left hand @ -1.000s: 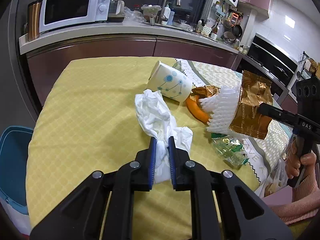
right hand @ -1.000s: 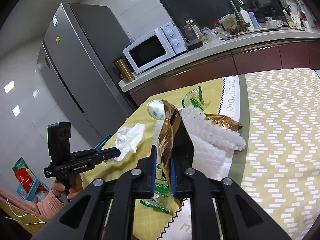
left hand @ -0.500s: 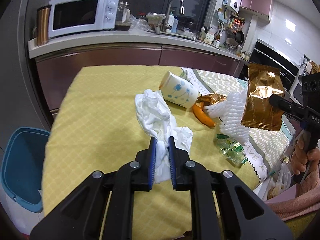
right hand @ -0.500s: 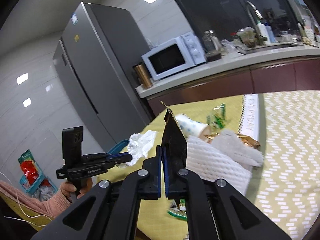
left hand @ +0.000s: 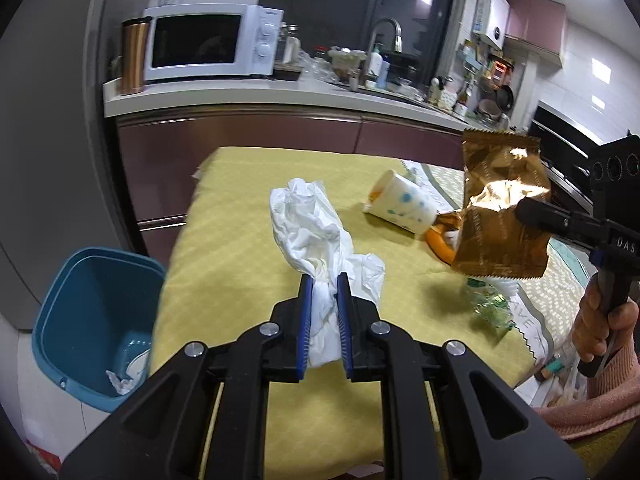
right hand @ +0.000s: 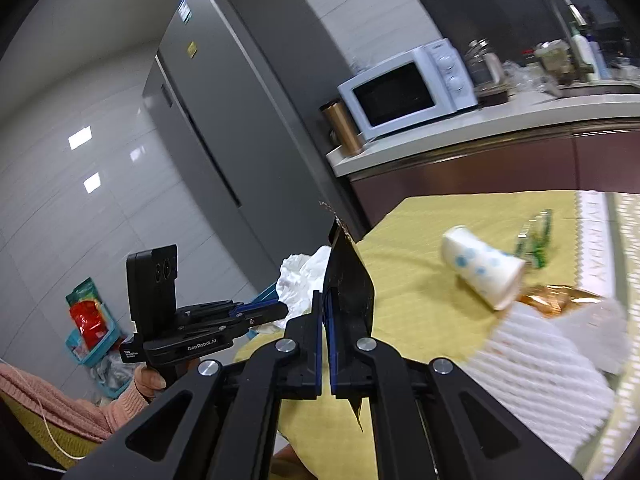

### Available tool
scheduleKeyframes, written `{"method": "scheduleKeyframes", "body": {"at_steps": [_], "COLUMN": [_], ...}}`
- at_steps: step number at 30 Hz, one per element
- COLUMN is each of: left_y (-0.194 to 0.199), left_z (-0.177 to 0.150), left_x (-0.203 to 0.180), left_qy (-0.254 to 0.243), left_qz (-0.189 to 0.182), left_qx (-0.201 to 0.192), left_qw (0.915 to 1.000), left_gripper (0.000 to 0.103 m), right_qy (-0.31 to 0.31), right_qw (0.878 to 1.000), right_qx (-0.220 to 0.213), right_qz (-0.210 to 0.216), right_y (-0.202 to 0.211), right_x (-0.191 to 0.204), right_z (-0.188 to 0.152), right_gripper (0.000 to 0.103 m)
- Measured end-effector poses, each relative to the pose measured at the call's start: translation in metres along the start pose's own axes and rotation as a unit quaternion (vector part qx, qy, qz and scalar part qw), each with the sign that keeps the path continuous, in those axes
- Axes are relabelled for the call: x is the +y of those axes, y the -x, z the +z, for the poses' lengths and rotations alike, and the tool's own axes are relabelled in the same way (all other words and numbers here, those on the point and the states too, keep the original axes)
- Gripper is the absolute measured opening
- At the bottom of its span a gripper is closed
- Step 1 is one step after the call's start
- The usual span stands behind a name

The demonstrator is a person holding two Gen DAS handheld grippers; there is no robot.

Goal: Collect trash
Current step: 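Carry the gold wrapper and tissue with both tools over the blue bin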

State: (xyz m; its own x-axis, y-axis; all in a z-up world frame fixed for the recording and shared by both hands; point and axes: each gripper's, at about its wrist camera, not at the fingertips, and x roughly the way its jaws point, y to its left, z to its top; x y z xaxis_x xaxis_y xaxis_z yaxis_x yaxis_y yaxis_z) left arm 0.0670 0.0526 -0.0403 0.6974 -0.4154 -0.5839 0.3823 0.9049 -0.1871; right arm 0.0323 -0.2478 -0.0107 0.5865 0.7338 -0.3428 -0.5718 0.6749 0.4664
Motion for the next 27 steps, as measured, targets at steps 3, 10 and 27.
{"method": "scheduleKeyframes", "body": {"at_steps": [3,10,27], "left_y": [0.008,0.033,0.07], "left_z": [-0.001,-0.009,-0.03], "left_x": [0.013,0.049,0.126], "left_qy": [0.009,0.033,0.094], "left_qz": [0.013,0.049,0.12], "left_qx": [-0.005,-0.019,-0.027], "left_qw": [0.9999,0.9981,0.9879], "left_gripper": [0.013,0.013,0.013], "right_qy": [0.005,0.021,0.032], "right_qw": [1.0,0.997,0.986], "right_qx": [0.016,0.05,0.114], "right_qz": [0.017,0.05,0.113], "right_y": [-0.02,-0.069,-0.163], "right_x": [0.008,0.027,0.064], "right_z": [0.002,0.014,0.033], "right_gripper": [0.002,0.002,0.002]}}
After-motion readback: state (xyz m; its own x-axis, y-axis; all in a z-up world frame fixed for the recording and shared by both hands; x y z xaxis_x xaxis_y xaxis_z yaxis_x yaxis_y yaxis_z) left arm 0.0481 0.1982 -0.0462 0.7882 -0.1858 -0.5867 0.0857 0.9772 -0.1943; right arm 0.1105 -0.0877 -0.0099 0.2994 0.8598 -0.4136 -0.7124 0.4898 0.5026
